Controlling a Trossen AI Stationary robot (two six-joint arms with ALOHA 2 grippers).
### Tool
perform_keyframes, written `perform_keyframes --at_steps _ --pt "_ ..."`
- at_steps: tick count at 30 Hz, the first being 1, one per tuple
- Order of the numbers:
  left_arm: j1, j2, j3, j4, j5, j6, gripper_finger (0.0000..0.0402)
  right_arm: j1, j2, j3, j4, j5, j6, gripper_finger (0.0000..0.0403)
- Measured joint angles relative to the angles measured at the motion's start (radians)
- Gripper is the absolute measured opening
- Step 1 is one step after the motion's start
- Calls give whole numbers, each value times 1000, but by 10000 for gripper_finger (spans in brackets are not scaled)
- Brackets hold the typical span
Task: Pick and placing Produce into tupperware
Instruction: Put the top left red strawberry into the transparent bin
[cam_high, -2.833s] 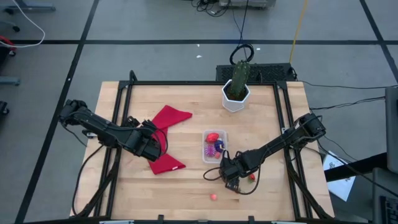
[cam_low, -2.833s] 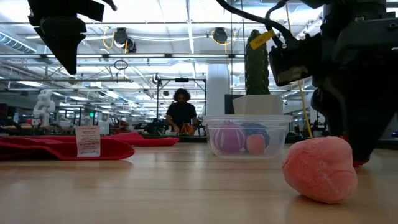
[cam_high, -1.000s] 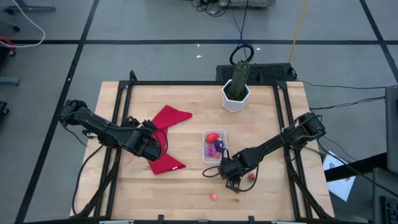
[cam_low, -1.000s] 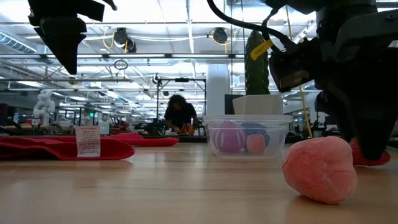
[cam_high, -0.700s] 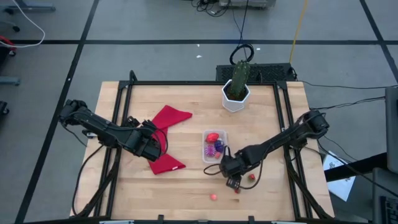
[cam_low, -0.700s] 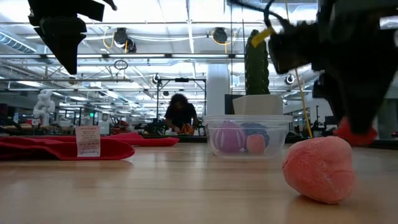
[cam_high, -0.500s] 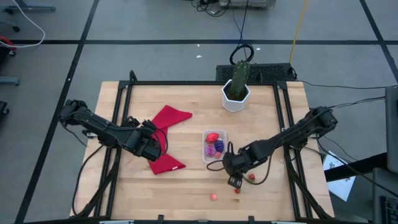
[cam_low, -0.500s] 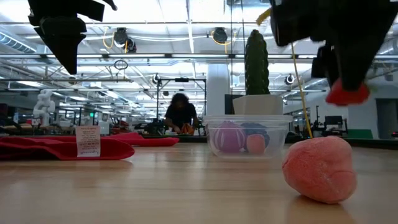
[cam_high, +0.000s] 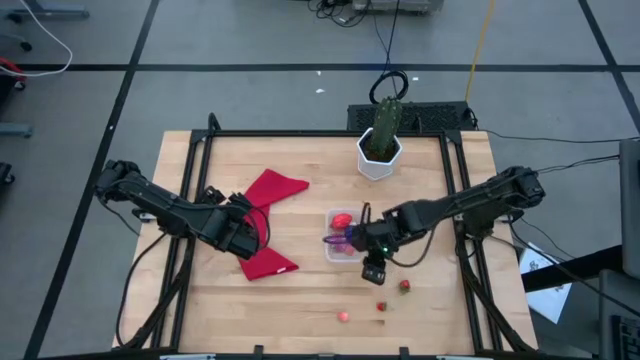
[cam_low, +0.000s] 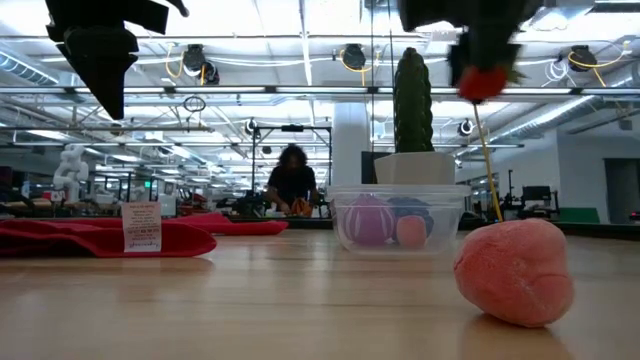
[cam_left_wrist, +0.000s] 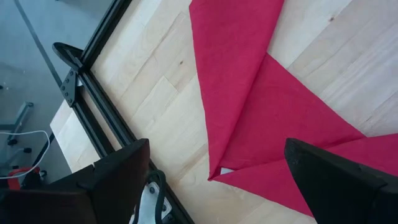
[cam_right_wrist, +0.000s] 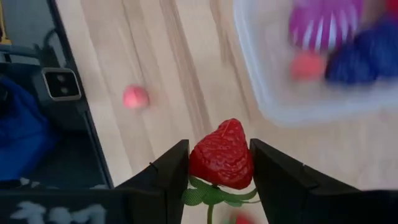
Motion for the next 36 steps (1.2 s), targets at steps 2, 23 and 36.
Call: perform_keyframes --at_steps 2,23,36 --pt "0 0 0 0 0 0 379 -18 28 45 -11 8 -54 153" --pt "0 0 0 1 0 12 379 -134 249 177 -49 159 -287 153" --pt "0 0 0 0 0 12 379 -164 249 89 -17 155 -265 153"
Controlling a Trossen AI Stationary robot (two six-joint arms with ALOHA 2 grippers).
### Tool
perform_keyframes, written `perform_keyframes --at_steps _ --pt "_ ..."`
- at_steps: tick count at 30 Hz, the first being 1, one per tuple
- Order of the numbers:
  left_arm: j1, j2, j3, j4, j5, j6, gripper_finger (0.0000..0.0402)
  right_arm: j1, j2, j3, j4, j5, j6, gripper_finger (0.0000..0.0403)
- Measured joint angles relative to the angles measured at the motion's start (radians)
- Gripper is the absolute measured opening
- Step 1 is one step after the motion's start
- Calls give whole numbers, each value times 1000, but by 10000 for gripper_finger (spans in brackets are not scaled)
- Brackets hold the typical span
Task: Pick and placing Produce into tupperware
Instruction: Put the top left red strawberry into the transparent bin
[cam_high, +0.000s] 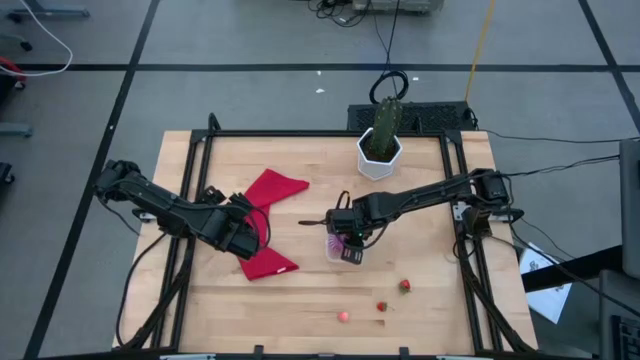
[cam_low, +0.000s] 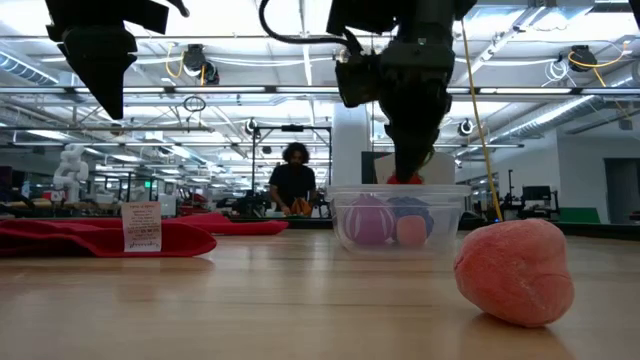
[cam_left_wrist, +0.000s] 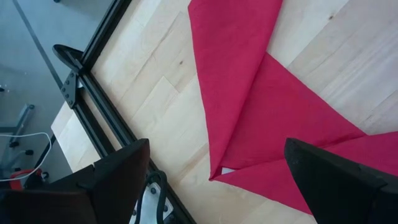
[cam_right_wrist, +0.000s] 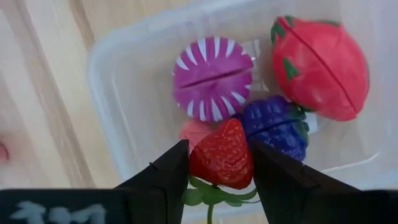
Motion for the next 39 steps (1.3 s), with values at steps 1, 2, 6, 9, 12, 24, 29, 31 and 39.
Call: perform_keyframes --at_steps 1,2,6,9,12,24,29,31,39 --pt "0 0 0 0 0 0 379 0 0 -7 3 0 3 153" --pt "0 0 0 0 0 0 379 0 0 -11 7 0 9 153" --pt "0 0 0 0 0 -1 379 2 0 -34 30 -3 17 153" --pt "0 0 0 0 0 -2 379 2 0 -39 33 -4 34 153" --pt "0 0 0 0 0 -2 379 2 0 -39 37 -4 50 153" --pt "0 0 0 0 -8 -5 379 2 0 -39 67 -4 99 153" --pt "0 0 0 0 -10 -5 379 3 0 -39 67 -5 128 153" --pt "0 0 0 0 -10 -5 379 3 0 -39 67 -5 128 153" --pt "0 0 0 0 -11 -8 379 3 0 -40 67 -5 127 153"
